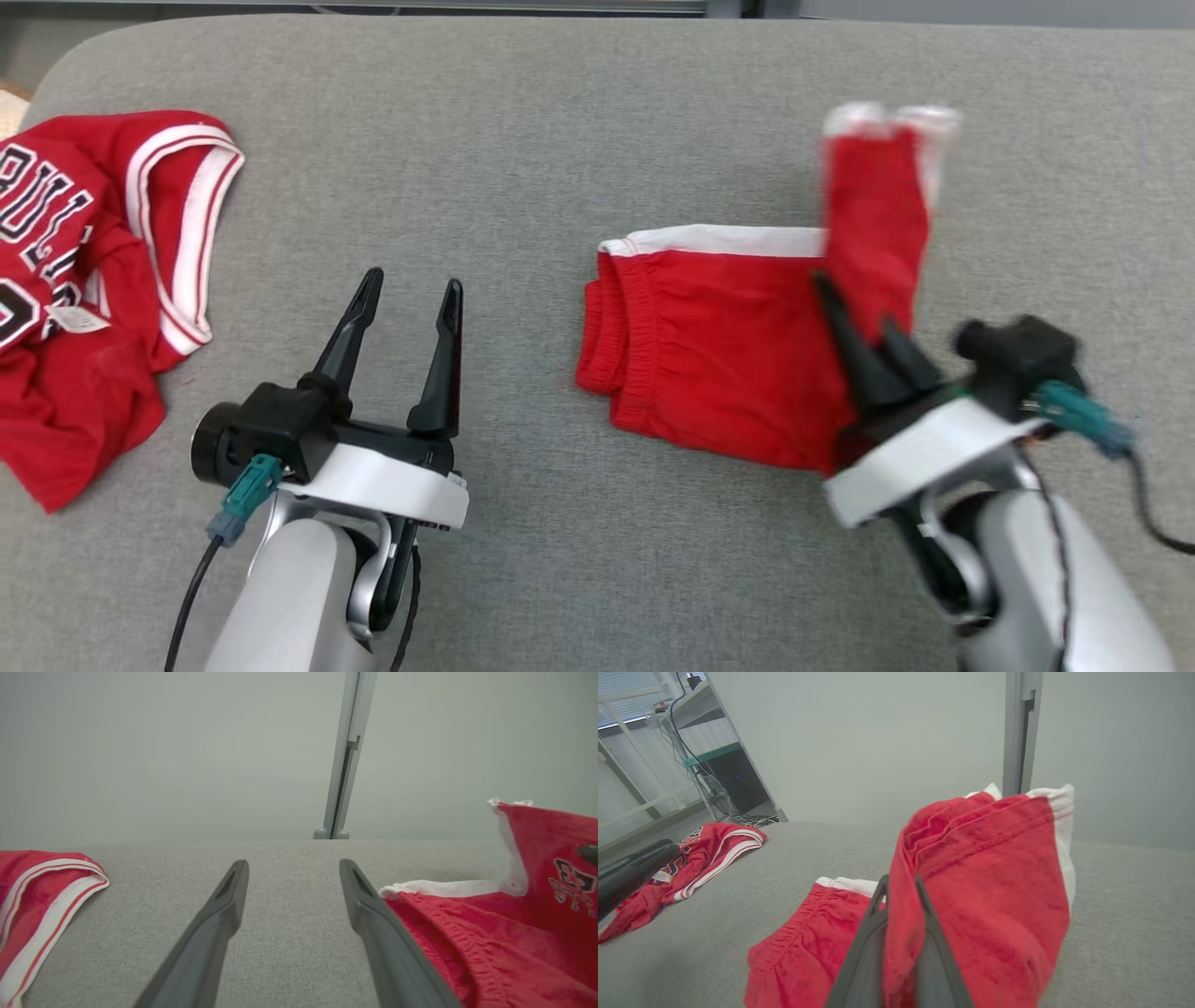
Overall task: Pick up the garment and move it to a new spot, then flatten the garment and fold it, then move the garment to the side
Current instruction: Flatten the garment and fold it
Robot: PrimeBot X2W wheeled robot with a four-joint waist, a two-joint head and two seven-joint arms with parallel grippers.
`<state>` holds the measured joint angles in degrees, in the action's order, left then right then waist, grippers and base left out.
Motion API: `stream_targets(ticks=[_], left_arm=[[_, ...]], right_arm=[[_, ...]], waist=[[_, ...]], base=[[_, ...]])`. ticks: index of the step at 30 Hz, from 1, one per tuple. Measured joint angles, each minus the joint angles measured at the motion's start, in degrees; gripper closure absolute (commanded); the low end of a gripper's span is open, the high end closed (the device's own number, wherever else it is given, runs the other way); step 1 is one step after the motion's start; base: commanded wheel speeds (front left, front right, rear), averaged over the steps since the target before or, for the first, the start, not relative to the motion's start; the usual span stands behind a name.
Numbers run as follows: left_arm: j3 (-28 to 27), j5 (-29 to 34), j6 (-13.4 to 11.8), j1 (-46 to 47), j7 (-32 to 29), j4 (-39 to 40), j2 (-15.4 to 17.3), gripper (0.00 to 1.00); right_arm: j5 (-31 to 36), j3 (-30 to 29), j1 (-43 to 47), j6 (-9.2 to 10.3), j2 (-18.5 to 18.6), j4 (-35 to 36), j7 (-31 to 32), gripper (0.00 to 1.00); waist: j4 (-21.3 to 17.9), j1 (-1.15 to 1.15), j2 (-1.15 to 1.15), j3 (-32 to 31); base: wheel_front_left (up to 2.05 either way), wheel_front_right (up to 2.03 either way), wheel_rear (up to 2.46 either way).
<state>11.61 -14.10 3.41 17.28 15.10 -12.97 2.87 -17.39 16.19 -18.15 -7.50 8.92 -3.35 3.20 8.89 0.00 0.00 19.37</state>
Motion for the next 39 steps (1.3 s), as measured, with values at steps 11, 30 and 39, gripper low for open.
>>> stream_targets(ticks=[11,30,39], left_arm=[[1.37,-1.15,-0.82,0.91,0.03,1.25,-0.02,0.0],[-1.33,-0.01,-1.8,-0.46,0.03,1.64,0.33,0.0],[-3.35,0.49,-1.79,-3.42,0.03,1.11,1.93,0.0]], right_arm=[[-4.72,13.63,-3.39,0.0,-4.41,-10.28,-2.09,1.0],[1.44,-1.44,0.41,0.0,-1.24,-2.4,-13.81,0.0],[4.89,-17.12,10.7,0.0,-0.15,3.91,-11.17,0.0]], waist=[[3.47,0.0,0.0,0.88],[-0.26,0.0,0.0,-0.85],[-3.2,0.0,0.0,-4.62]], base=[[0.0,0.0,0.0],[0.0,0.0,0.0],[0.0,0.0,0.0]])
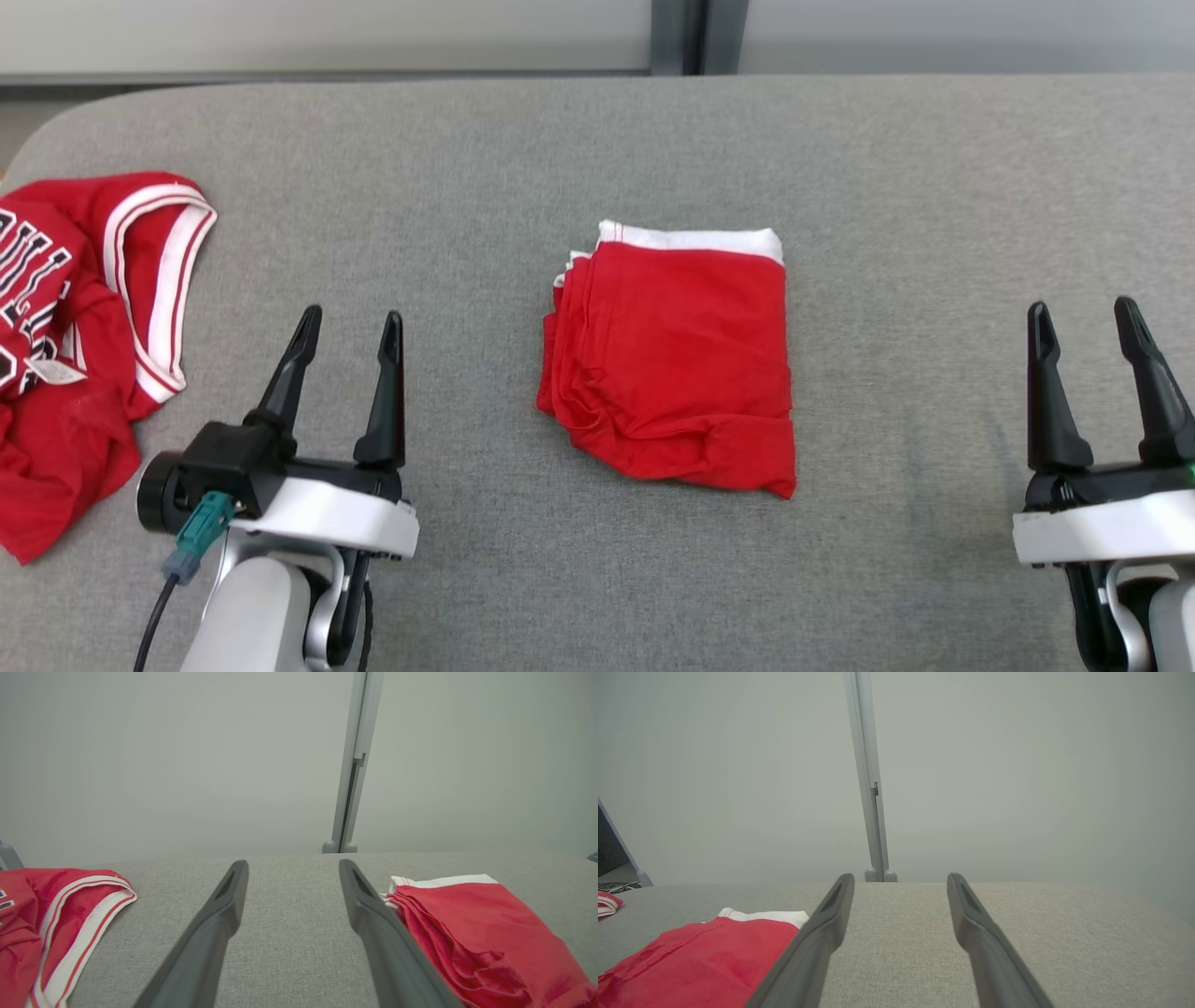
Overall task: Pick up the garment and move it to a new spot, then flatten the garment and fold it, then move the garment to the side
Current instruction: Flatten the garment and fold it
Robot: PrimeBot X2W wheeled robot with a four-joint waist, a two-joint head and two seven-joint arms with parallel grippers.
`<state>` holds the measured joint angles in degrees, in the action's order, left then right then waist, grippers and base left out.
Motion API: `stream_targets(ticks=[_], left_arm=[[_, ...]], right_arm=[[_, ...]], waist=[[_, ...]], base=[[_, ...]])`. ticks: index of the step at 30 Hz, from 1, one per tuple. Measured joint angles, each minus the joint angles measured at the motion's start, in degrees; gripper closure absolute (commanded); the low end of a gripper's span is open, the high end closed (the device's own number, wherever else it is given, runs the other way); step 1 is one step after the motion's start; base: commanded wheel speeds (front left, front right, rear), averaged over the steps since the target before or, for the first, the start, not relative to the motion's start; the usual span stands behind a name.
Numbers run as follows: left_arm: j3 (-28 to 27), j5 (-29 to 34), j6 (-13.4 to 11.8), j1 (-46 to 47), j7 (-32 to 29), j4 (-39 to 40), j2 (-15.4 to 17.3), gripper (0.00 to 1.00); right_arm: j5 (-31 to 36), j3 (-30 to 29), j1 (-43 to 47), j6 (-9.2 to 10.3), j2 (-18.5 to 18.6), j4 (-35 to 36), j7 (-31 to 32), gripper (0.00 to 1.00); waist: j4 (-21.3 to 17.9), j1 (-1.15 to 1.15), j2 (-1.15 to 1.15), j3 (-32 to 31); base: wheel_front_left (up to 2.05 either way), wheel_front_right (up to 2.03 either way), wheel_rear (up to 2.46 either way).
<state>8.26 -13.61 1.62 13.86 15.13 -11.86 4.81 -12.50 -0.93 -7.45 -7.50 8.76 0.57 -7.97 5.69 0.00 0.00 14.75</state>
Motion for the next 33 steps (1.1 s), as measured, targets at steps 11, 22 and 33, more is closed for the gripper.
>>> stream_targets(ticks=[11,22,33], left_arm=[[-0.21,-0.05,-0.13,-7.09,-0.12,-1.09,1.41,0.0],[0.14,-0.66,-0.66,-12.5,-1.79,-0.09,2.27,0.0],[0.96,-1.19,-1.2,-12.56,-2.1,0.46,2.09,0.0]], right_arm=[[-0.22,-0.14,7.9,0.0,-1.11,2.78,3.75,0.0],[-1.16,-1.36,16.0,0.0,-2.5,6.09,7.33,0.0],[-1.48,-2.64,17.09,0.0,-2.34,7.49,8.82,0.0]], waist=[[-1.25,0.0,0.0,-7.61],[-1.64,0.0,0.0,-14.8],[-1.37,0.0,0.0,-15.72]], base=[[0.0,0.0,0.0],[0.0,0.0,0.0],[0.0,0.0,0.0]])
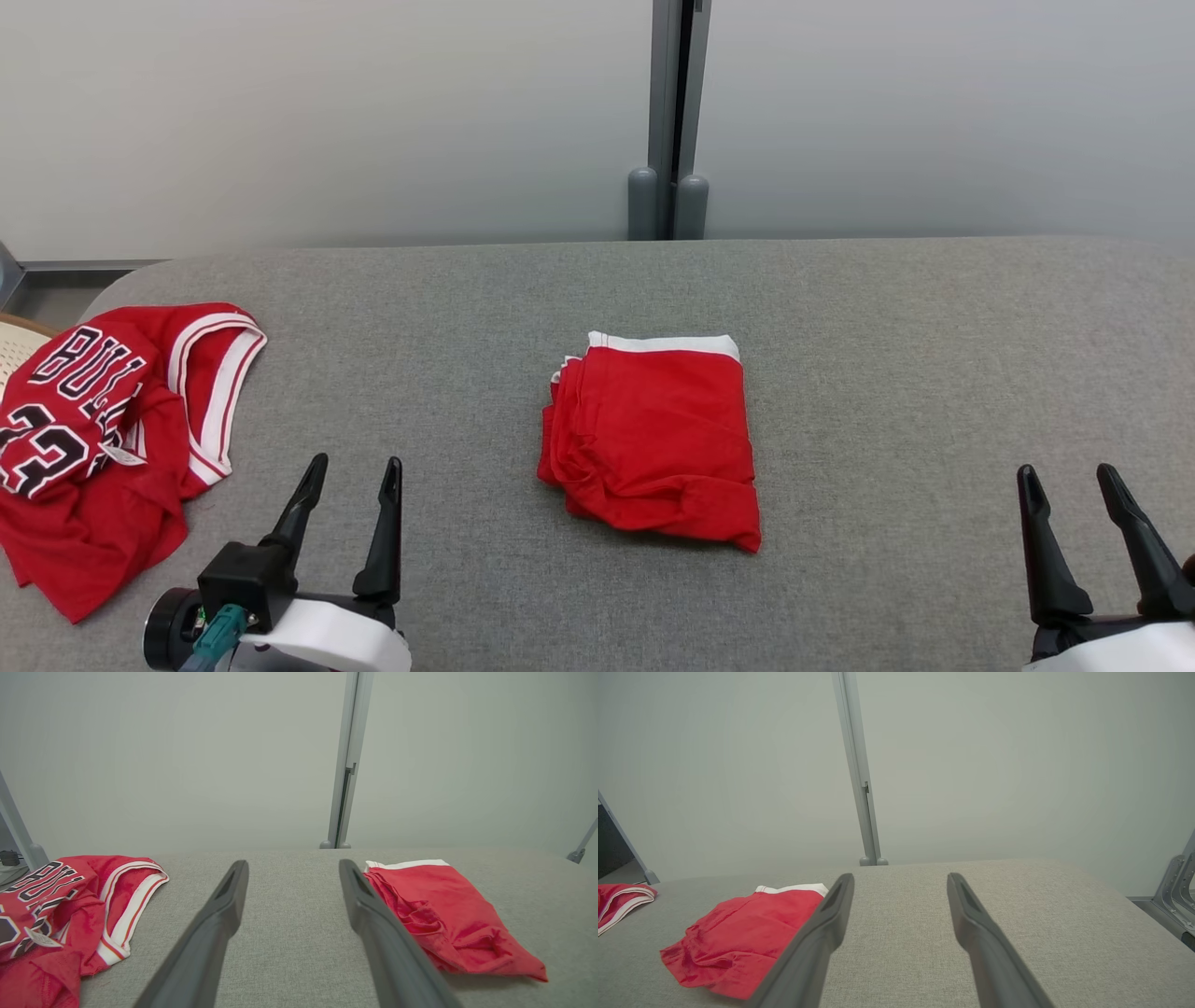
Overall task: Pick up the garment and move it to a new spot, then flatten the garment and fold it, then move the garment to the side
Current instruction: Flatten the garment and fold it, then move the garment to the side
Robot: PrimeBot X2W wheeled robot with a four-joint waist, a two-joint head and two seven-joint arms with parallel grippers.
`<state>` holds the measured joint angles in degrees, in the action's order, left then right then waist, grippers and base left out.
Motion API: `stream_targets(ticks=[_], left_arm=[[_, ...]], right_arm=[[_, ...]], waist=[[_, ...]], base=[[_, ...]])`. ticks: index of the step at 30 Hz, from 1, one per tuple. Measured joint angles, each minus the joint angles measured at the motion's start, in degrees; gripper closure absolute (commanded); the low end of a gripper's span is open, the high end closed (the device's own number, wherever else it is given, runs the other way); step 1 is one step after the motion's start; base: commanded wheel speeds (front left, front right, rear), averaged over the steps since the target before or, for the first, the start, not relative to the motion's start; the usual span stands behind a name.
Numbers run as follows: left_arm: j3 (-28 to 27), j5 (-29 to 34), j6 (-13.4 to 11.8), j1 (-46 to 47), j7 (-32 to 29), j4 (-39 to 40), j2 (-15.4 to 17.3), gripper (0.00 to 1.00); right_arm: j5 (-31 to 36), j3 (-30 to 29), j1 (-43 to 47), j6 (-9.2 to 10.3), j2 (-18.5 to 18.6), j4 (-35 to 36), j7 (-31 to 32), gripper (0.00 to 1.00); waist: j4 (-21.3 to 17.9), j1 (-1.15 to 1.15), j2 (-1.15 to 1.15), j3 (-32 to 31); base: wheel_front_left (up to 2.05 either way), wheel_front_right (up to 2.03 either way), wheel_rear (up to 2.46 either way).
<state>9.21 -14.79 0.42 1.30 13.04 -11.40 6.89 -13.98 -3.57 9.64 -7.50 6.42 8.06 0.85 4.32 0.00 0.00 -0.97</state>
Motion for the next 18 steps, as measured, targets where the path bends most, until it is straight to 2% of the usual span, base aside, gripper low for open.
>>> stream_targets(ticks=[10,18], left_arm=[[0.42,-0.16,-0.47,0.2,-0.25,-0.54,0.41,0.0],[2.61,0.18,0.05,3.06,-0.73,0.22,-0.08,0.0]], right_arm=[[-0.1,0.07,-0.2,0.0,0.29,-0.51,0.14,0.0],[-0.1,-1.19,-0.83,0.0,1.01,-1.71,0.76,0.0]], waist=[[0.1,0.0,0.0,0.18],[2.6,0.0,0.0,1.96]], base=[[0.0,0.0,0.0],[0.0,0.0,0.0]])
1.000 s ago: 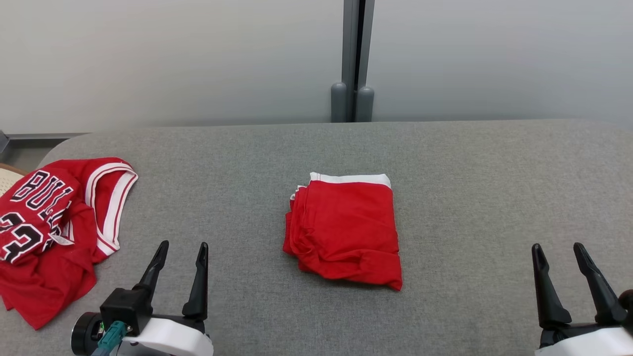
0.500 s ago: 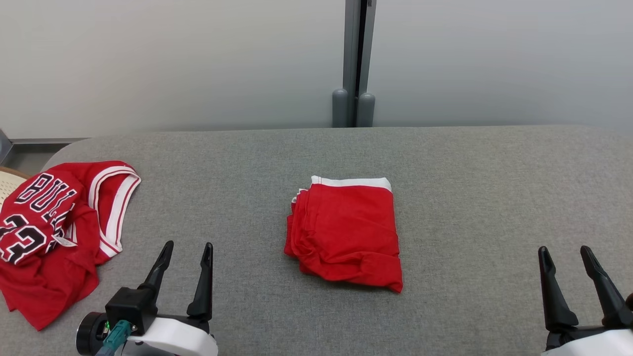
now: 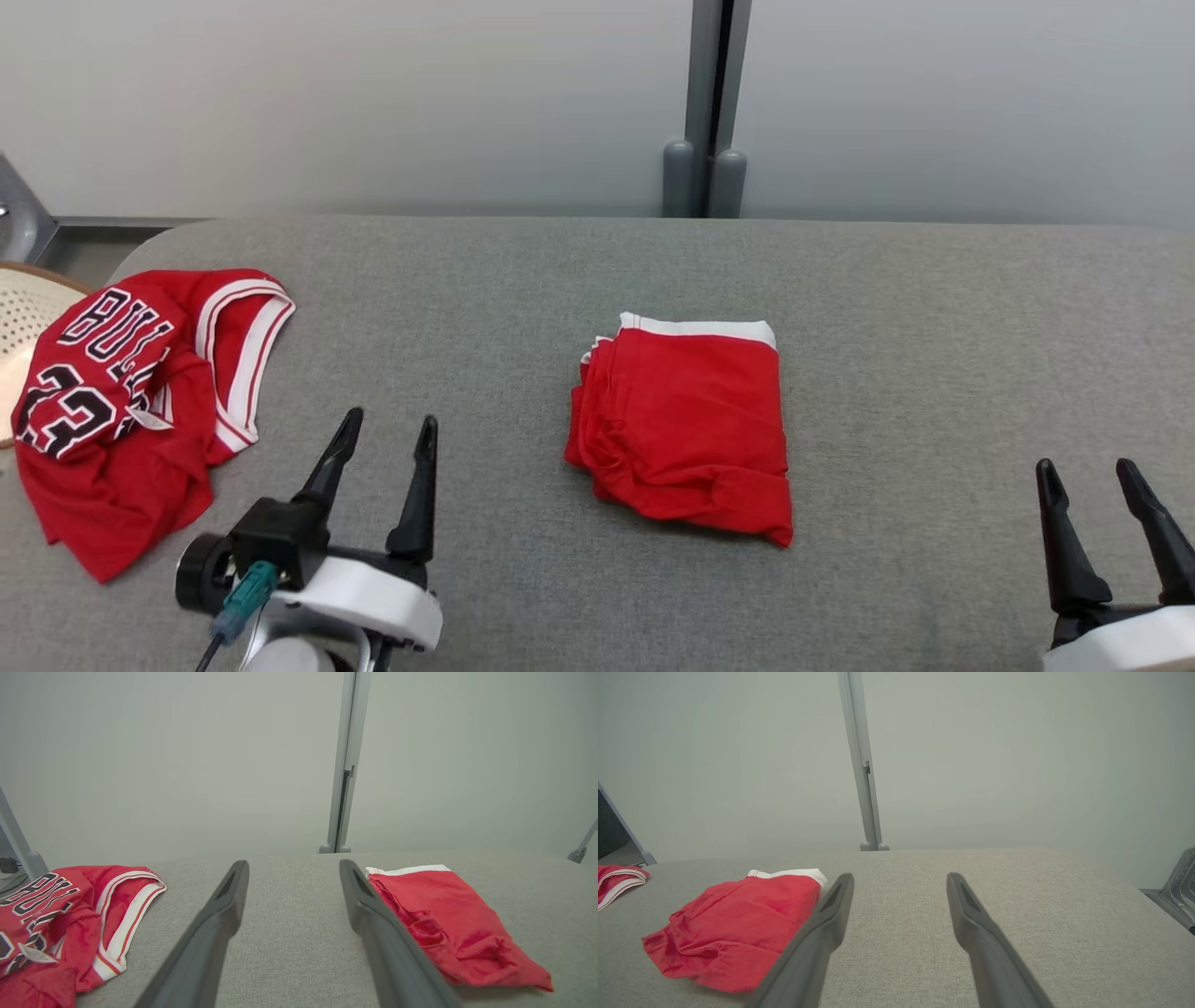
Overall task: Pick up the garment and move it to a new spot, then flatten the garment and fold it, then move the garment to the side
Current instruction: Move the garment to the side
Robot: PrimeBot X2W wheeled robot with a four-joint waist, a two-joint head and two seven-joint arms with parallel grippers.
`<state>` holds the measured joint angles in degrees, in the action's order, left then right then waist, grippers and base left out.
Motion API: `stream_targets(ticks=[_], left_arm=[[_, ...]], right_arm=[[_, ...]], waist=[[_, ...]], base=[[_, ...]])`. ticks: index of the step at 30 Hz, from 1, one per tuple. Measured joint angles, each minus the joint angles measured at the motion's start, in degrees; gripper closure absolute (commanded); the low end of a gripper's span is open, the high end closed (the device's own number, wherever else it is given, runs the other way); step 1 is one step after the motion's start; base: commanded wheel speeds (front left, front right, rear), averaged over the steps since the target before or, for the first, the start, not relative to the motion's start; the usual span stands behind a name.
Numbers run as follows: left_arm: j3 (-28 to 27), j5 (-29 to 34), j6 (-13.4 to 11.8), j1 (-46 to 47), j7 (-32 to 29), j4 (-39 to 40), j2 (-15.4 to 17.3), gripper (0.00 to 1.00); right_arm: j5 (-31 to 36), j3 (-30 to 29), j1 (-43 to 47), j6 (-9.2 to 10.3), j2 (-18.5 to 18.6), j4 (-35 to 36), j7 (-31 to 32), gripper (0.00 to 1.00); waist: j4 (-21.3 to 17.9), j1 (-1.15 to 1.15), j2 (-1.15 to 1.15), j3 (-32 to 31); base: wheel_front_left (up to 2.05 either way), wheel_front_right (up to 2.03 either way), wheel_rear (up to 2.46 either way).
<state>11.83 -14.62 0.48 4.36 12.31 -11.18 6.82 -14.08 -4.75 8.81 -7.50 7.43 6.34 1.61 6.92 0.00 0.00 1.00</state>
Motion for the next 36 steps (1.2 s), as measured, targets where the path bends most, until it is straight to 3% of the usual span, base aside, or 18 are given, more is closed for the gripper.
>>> stream_targets(ticks=[5,11,16,22,23,25,31,36], left_arm=[[2.42,0.54,0.48,5.51,0.89,1.1,-1.62,0.0],[5.04,0.27,0.73,10.48,2.3,0.47,-3.19,0.0],[6.69,-1.05,0.63,13.01,2.59,-0.37,-3.77,0.0],[7.03,-1.47,0.11,13.99,2.68,1.62,-3.96,0.0],[7.09,-1.58,-0.02,13.99,2.68,1.98,-3.96,0.0],[7.17,-1.79,-0.12,13.99,2.68,2.57,-3.97,0.0],[7.33,-1.26,-0.54,13.99,2.68,3.39,-3.98,0.0],[6.78,0.15,0.08,14.01,2.68,3.42,-3.87,0.0]], right_arm=[[-0.46,-0.01,-4.04,0.0,2.63,-2.46,2.23,0.0],[-2.02,4.41,-11.7,0.0,5.67,-8.31,4.97,0.0],[-3.76,9.21,-15.14,0.0,5.84,-13.13,6.49,0.0],[-4.98,10.05,-17.28,0.0,5.12,-16.64,9.56,0.0],[-4.97,10.02,-17.52,0.0,5.09,-16.74,9.79,0.56],[-4.9,10.27,-18.07,0.0,5.12,-16.64,10.07,1.0],[-3.0,11.63,-18.29,-0.07,5.76,-14.85,11.28,1.0],[-1.92,13.22,-18.35,-0.08,6.58,-12.67,11.94,1.0]], waist=[[3.35,0.0,0.0,4.1],[8.46,0.0,0.0,10.31],[12.85,0.0,0.0,14.63],[15.56,0.0,0.0,18.33],[15.71,0.0,0.0,18.64],[15.67,0.0,0.0,18.95],[14.29,0.0,0.0,18.97],[10.71,0.0,0.0,19.11]], base=[[0.0,0.0,0.0],[0.0,0.0,0.0],[0.0,0.0,0.0],[0.0,0.0,0.0],[0.0,0.0,0.0],[0.0,0.0,0.0],[0.0,0.0,0.0],[0.0,0.0,0.0]])
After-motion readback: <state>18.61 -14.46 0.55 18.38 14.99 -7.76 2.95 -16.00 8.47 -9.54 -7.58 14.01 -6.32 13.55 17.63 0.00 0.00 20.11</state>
